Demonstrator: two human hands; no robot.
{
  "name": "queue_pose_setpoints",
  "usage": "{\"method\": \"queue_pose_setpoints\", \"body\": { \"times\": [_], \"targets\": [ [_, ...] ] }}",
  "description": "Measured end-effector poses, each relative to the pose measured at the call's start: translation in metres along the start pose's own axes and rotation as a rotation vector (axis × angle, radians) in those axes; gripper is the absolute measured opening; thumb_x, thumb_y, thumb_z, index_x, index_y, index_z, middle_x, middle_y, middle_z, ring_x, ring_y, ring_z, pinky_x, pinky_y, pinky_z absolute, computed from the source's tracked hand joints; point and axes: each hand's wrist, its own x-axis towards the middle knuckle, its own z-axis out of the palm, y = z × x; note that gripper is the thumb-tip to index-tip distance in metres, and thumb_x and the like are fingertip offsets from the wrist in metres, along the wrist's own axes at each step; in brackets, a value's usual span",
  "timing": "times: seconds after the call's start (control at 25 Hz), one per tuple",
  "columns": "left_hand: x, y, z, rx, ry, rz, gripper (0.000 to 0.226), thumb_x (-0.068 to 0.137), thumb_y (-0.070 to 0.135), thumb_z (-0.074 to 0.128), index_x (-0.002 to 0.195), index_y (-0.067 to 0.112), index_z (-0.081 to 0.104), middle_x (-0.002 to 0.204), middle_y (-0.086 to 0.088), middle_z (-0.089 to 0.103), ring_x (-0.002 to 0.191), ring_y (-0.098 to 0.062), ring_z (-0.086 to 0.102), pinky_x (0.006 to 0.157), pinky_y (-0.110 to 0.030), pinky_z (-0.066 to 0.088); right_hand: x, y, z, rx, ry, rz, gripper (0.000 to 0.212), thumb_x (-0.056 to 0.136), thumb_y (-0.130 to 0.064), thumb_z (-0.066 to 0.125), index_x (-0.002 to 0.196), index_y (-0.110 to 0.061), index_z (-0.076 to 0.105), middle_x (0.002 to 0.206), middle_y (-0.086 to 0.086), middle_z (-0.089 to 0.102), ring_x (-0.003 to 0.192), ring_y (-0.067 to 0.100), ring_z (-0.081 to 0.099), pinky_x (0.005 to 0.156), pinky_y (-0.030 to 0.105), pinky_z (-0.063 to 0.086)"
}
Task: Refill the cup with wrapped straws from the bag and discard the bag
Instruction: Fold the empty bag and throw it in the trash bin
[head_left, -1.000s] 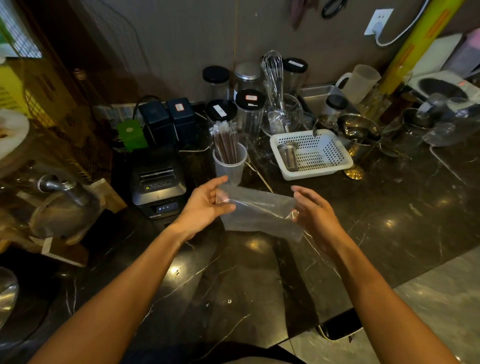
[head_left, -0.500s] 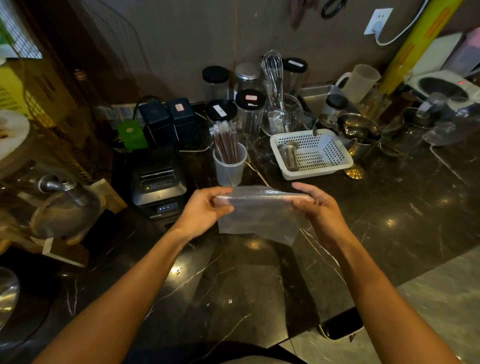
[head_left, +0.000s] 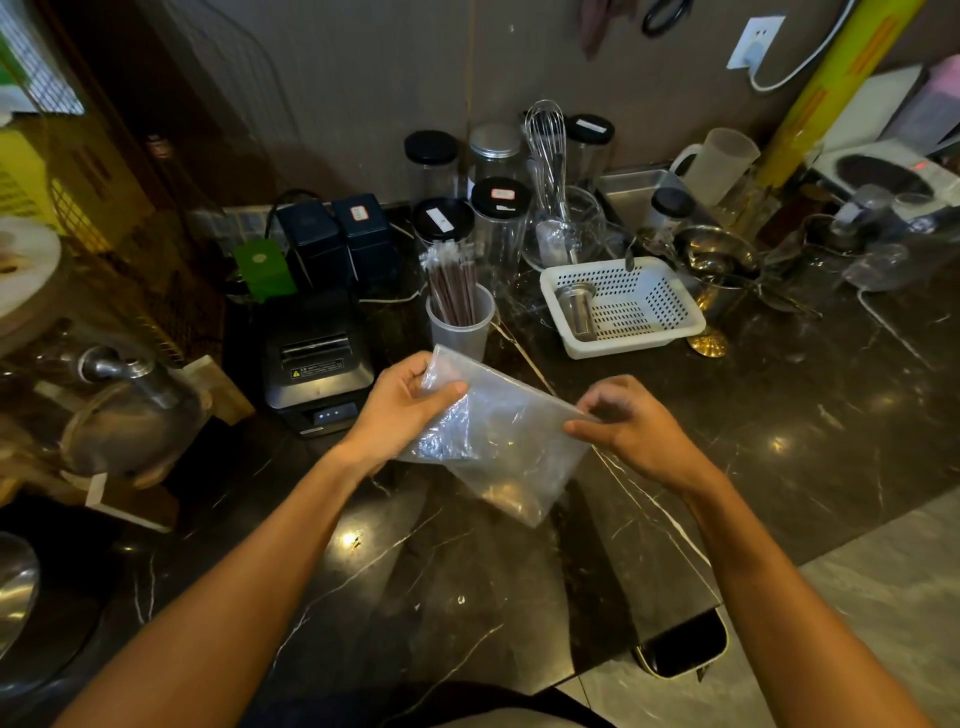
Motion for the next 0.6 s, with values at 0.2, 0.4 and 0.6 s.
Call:
{"method": "queue_pose_setpoints", "body": {
  "times": [0.2,0.4,0.6],
  "targets": [
    [0.005,-0.001,0.006,-0.026,0.01,-0.017,0.029,0.095,0.017,0.071,0.123,0.014,0.066,0.113,-0.006,0.077,0.1,-0.019,0.078,0.086,-0.038,0.064,-0.001,-0.003,0.012,0.076,-0.136,0.026,0.021,0.086,-0.031,0.081,0.102,-0.02,0.073,0.105,0.0,0.075,0.097,0.017,0.073,0.086,0.038,0.062],
    [0.005,-0.004,0.004,-0.012,0.012,-0.01,0.028,0.094,0.018,0.072,0.12,0.012,0.067,0.113,-0.007,0.076,0.1,-0.019,0.078,0.088,-0.042,0.064,0.0,-0.002,0.012,0.097,-0.154,0.064,0.005,0.094,-0.019,0.073,0.096,-0.015,0.077,0.1,0.003,0.078,0.093,0.013,0.075,0.086,0.033,0.058],
    [0.002,-0.009,0.003,0.101,0.031,-0.085,0.046,0.08,0.04,0.084,0.116,0.019,0.065,0.11,0.002,0.075,0.096,-0.013,0.077,0.081,-0.033,0.064,-0.005,0.003,0.006,0.361,-0.084,0.143,0.011,0.095,-0.017,0.072,0.096,-0.008,0.078,0.103,0.011,0.077,0.101,0.029,0.073,0.089,0.042,0.059]
  ]
}}
